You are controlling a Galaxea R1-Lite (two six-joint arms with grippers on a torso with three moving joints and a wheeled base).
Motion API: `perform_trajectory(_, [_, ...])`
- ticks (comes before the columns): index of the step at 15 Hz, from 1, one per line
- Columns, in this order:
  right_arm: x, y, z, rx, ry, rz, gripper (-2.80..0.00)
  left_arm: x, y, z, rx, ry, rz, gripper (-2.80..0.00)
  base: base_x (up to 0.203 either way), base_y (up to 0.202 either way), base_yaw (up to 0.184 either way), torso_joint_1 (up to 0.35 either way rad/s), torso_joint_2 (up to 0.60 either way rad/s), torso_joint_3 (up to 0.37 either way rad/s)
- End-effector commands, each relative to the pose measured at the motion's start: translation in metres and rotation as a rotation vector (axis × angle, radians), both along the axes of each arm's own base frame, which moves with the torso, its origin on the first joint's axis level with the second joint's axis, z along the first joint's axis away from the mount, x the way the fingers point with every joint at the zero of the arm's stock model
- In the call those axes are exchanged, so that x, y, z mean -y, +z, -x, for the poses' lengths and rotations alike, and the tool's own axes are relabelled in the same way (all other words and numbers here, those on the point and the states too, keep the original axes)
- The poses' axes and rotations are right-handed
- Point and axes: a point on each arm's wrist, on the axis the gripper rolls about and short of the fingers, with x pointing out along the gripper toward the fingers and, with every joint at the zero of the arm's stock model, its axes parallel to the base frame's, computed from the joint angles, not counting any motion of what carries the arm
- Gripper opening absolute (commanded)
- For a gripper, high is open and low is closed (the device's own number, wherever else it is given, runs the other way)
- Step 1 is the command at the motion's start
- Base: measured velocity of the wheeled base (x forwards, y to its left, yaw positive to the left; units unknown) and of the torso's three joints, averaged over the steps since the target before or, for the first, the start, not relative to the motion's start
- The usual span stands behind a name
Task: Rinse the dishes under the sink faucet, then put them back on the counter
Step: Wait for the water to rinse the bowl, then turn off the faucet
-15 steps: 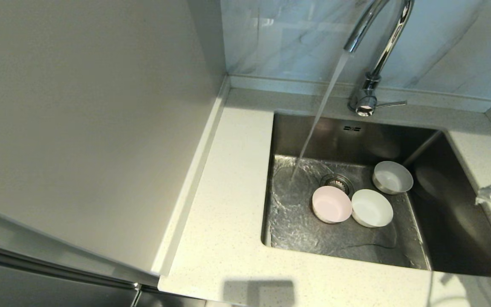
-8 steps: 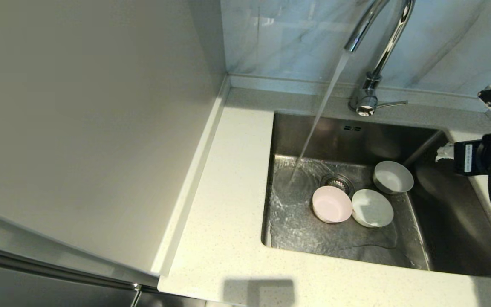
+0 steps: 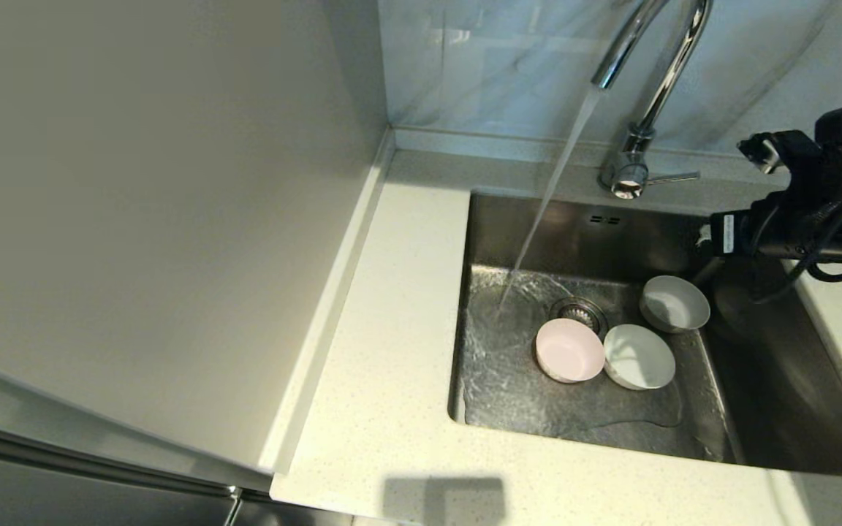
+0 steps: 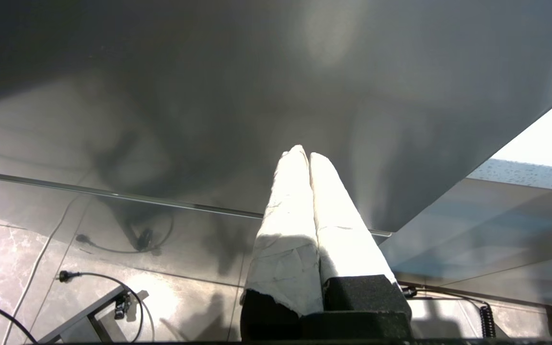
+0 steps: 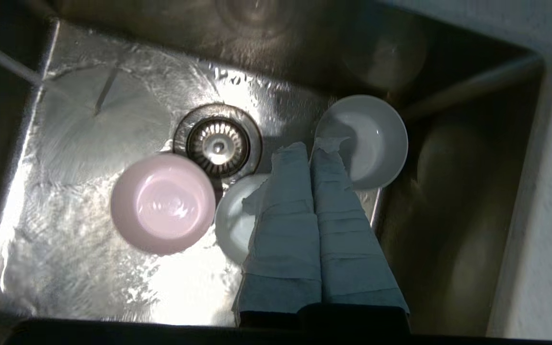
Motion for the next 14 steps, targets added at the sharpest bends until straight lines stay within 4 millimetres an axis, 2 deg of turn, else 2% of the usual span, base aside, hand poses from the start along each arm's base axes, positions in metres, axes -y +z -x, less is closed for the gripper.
perform_trajectory(1, [0.0, -0.015, -0.027, -0.031, 0.004, 0.009, -2.8, 0.0, 0.0, 0.0, 0.003, 0.001, 0.0, -2.8, 0.0, 0.0, 0.0, 0.0, 0.0, 0.0])
perform_trajectory(8, [-0.001, -0.011, -0.073, 0.038, 0.014, 0.032, -2.8, 0.0, 0.0, 0.0, 0.003, 0.001, 0.0, -2.8, 0.0, 0.0, 0.0, 0.0, 0.0, 0.0])
perform_trajectory(14, [-0.002, 0.011, -0.09, 0.141, 0.013, 0.028, -2.8, 0.0, 0.0, 0.0, 0.003, 0.001, 0.0, -2.8, 0.0, 0.0, 0.0, 0.0, 0.0, 0.0])
